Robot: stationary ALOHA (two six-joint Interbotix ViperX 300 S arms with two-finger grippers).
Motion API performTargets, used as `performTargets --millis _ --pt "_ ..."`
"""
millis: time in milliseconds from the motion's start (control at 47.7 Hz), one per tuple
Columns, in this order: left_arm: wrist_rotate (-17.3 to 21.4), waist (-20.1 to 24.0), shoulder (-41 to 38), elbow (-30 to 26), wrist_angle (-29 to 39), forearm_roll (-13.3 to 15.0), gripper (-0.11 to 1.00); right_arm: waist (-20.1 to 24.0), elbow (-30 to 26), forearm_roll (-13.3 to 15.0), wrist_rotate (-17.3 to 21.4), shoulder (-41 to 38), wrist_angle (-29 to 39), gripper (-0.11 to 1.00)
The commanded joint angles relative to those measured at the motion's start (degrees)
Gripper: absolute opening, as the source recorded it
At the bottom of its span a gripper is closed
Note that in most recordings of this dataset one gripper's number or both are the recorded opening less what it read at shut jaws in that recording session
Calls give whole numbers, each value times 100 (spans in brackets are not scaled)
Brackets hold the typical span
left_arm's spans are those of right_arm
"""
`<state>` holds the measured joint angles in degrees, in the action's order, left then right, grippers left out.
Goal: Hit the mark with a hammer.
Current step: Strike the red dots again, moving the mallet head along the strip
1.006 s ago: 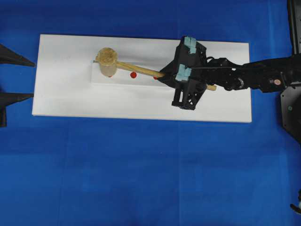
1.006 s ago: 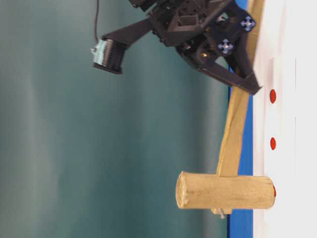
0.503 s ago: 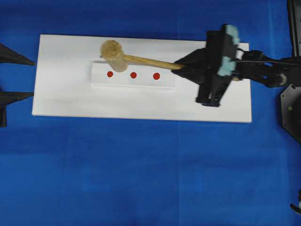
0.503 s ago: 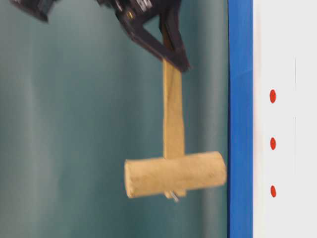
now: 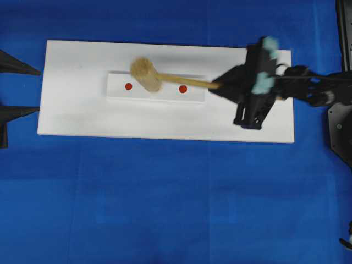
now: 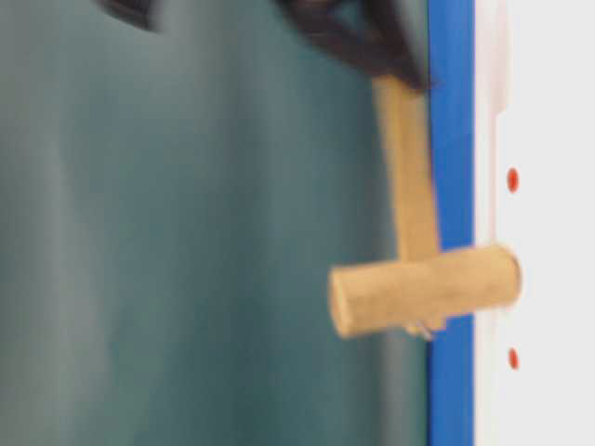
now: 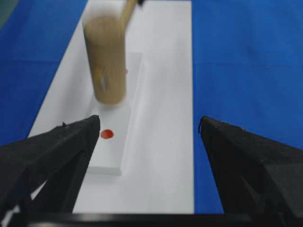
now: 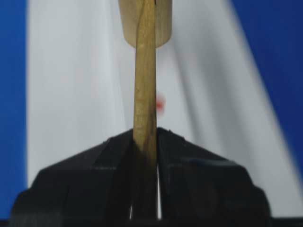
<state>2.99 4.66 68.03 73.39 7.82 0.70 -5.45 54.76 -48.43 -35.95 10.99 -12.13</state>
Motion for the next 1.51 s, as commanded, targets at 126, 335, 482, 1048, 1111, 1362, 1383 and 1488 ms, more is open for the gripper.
performTargets --millis 126,335,482,1048,1111,1362,1383,1488 --pt "-9 18 -62 -62 -35 0 84 26 -79 -193 -26 -176 -53 2" --pt "-9 18 -62 -62 -26 0 84 26 -9 -79 -70 457 -97 2" --pt "-9 18 -62 -62 -26 0 84 26 132 53 -70 1046 -97 2" --pt "-9 18 -53 -62 -35 0 84 18 826 202 -281 2602 -18 2" --pt "-9 18 -53 -62 -35 0 84 18 861 193 -281 2522 -18 2" --pt "-9 18 -53 -62 -44 0 84 -114 1336 -202 -255 1503 -88 2" --pt "-9 18 -53 -62 -35 -9 84 -114 1362 -316 -255 1318 -105 2" --pt "-9 9 -53 -62 -35 0 84 -79 1327 -492 -264 993 -70 2"
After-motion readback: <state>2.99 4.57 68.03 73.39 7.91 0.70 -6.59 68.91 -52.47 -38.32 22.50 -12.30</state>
